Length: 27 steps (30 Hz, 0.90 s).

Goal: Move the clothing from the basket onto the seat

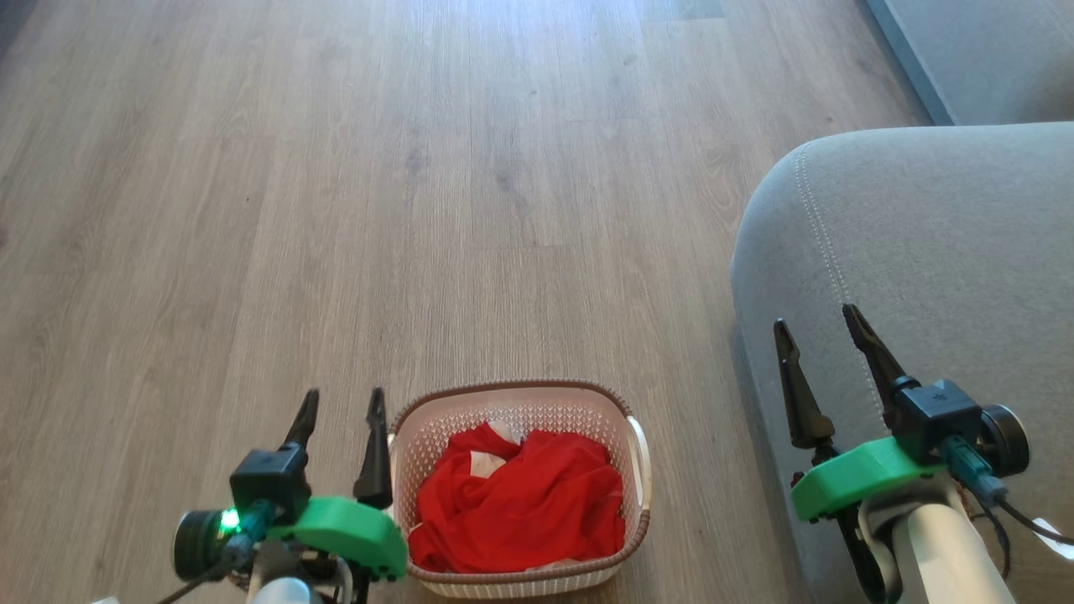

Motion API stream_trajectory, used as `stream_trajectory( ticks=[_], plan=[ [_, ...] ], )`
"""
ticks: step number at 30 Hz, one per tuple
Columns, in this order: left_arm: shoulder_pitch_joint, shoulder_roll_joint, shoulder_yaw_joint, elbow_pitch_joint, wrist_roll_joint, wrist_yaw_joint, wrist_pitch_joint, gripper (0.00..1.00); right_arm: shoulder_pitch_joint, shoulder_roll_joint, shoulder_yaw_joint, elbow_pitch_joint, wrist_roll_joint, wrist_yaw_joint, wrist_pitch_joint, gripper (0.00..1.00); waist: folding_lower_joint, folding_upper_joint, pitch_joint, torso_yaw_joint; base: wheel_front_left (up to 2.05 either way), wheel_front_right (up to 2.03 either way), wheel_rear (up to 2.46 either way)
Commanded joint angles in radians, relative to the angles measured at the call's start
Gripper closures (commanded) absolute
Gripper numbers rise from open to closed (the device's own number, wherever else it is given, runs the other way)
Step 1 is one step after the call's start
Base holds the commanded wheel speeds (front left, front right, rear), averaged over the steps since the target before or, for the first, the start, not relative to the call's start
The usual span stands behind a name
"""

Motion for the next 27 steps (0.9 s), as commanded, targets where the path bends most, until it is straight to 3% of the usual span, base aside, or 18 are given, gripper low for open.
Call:
stream_trajectory(
  ticks=[1,27],
  plan=[
    [-0.038,-0.001,0.040,-0.013,-0.016,-0.007,-0.013,0.00,-0.032,0.003,0.026,-0.025,0.002,0.000,-0.010,0.00,0.0000,0.0000,0.001,0.001,0.00,0.00,0.00],
    [-0.043,-0.001,0.040,0.032,-0.051,-0.032,-0.013,0.00,-0.041,0.003,0.042,-0.005,-0.005,0.000,-0.010,0.00,0.0000,0.0000,0.019,0.002,0.00,0.00,0.00]
  ],
)
